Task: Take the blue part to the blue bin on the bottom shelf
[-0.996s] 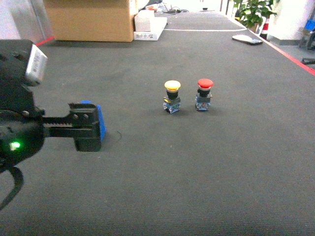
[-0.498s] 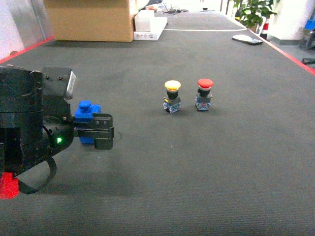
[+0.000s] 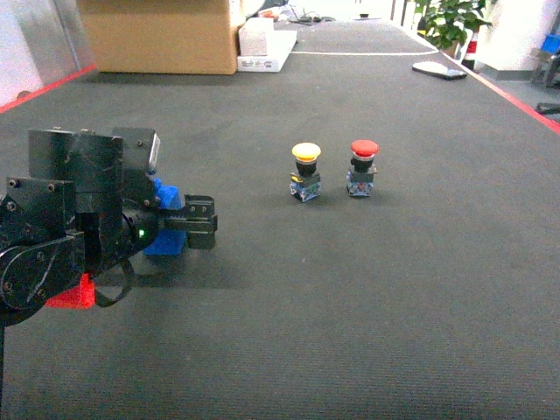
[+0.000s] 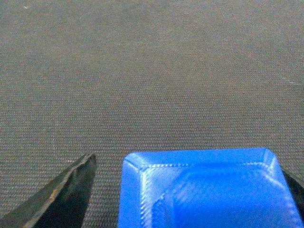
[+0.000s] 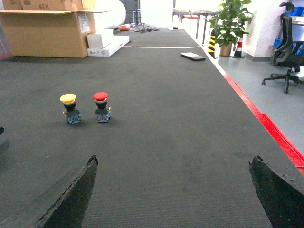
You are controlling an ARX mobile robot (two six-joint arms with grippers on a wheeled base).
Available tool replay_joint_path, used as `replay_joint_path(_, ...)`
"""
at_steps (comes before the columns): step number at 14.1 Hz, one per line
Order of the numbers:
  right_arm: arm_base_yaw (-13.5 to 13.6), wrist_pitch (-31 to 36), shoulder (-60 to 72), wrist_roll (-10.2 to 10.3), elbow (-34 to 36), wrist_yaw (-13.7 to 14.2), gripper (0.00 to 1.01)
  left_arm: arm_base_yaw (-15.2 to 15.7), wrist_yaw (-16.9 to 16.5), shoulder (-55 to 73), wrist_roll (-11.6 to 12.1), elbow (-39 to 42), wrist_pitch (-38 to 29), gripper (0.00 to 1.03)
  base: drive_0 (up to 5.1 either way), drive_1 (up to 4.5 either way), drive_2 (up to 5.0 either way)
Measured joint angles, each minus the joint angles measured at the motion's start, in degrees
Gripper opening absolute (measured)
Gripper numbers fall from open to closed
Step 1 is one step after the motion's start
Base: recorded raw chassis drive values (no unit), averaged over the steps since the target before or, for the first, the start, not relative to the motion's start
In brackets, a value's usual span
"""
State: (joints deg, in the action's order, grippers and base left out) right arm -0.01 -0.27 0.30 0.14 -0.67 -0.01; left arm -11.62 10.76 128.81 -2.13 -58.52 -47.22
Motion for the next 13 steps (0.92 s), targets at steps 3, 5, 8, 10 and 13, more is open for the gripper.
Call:
replay_joint_path(3,0.0,0.0,0.0,0.0,0.0,0.0,0.98,0.5,0.3,0.5,0.1,-0.7,-0.7,0.68,0.0,0.00,0.0)
replay_joint_path(5,0.0,0.0,0.0,0.0,0.0,0.0,0.98,0.7,0.3,0.5,0.3,-0.9,-0.8,0.49,0.0,0.00,0.0)
replay_joint_path(8,0.0,0.0,0.0,0.0,0.0,0.0,0.98,0.9,0.3,0.5,0.8,-0.6,-1.5,0.44,0.0,0.00,0.0)
replay_joint_path(10,0.0,0.0,0.0,0.0,0.0,0.0,0.98,0.3,0.4,-3.6,1.2,5.6,-3.9,0.44,0.0,0.00,0.0)
replay_joint_path(13,0.0,0.0,0.0,0.0,0.0,0.0,0.98,-1.5,1.4,-20.3,1.7,18.1,-2.6,0.44,0.0,0.00,0.0)
